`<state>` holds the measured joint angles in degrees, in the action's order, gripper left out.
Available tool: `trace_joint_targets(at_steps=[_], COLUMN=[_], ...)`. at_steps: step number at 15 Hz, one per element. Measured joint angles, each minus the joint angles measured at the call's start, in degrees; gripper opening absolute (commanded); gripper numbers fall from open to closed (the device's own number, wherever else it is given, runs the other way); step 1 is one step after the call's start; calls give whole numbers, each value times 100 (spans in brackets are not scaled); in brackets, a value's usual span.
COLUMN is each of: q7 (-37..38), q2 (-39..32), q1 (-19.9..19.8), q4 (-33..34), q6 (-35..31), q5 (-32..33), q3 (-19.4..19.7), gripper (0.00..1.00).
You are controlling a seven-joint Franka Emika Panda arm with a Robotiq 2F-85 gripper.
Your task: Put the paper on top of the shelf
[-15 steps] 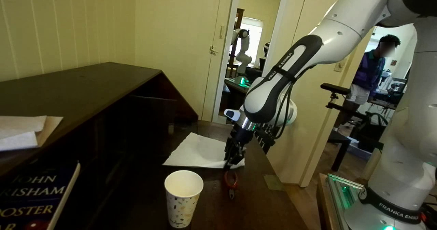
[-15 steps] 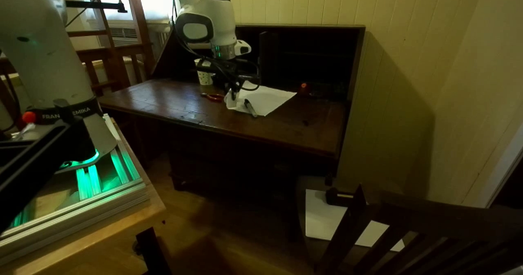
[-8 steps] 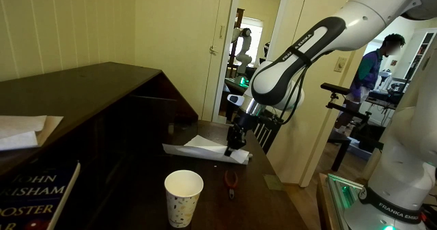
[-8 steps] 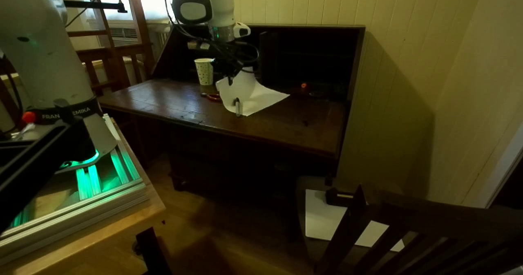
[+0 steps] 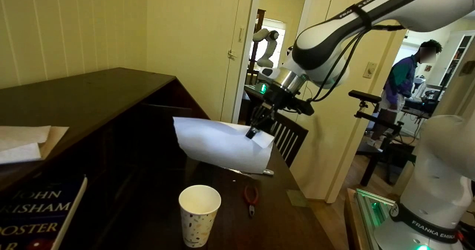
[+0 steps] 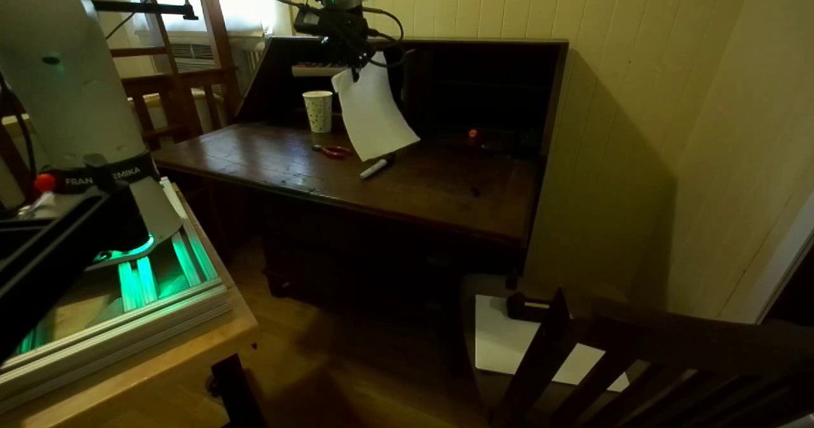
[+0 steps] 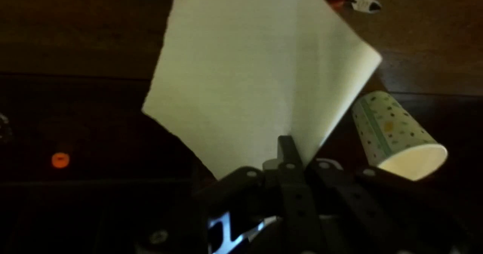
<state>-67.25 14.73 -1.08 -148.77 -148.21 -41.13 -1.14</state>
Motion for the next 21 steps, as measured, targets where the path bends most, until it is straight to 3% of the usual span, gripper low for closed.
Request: trace_joint_targets(at_steps=[4,8,12,16,21], q7=[-393,-181,748,1364,2192], q2=[776,1286,1471,1289,31], q1=[492,581,344,380,335], q4=[87,225,665,1588,2935], q6=[280,287,-312,-689,-1845], q5=[-428,-179,994,2436,4205], q3=[544,568,507,381,-67], gripper=[2,3,0,1,0])
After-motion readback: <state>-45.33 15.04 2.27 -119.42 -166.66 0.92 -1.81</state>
